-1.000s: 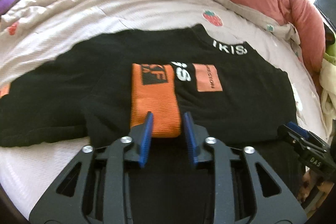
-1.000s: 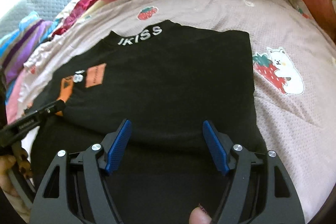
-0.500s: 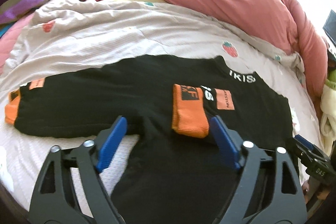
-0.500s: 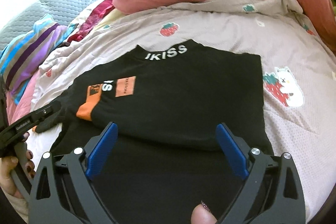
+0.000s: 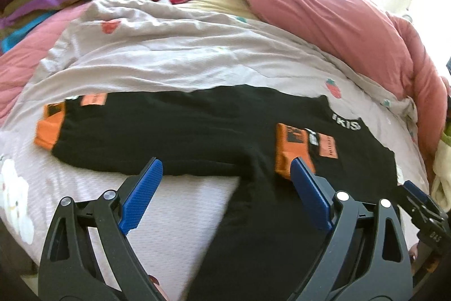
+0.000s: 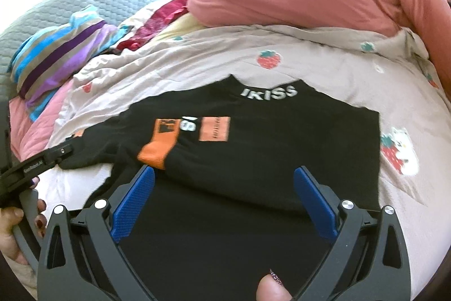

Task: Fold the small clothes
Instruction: 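Move the left tool to the other sleeve's orange cuff and grasp it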

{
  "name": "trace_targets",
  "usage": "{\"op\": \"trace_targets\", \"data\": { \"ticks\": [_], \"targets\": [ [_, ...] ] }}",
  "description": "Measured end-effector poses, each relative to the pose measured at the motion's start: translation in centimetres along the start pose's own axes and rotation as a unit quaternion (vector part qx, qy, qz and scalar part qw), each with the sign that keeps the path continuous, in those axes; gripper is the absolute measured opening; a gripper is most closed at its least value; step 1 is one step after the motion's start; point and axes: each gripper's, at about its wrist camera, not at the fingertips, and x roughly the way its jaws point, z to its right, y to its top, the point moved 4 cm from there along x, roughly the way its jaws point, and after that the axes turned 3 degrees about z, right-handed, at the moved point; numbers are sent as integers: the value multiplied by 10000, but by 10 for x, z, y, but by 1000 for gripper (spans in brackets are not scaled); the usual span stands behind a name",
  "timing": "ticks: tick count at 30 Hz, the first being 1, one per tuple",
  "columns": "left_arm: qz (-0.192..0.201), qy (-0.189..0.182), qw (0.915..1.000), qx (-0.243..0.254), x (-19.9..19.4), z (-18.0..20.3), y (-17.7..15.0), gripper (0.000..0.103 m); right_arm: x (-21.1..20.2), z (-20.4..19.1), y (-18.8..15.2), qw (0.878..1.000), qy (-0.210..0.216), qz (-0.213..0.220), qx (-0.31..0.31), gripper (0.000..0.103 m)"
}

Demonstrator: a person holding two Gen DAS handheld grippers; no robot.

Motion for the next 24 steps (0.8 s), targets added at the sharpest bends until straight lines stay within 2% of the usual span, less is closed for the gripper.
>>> {"op": "trace_targets", "data": {
  "ticks": [9,24],
  "targets": [
    [83,216,9990,-386,-12,-47,-1,85,8,-50,11,9986,357,20,-385,98],
    [158,457,9941,-970,-22,-109,-5,85,19,-105,23,9946,701,67,-767,98]
  ]
}}
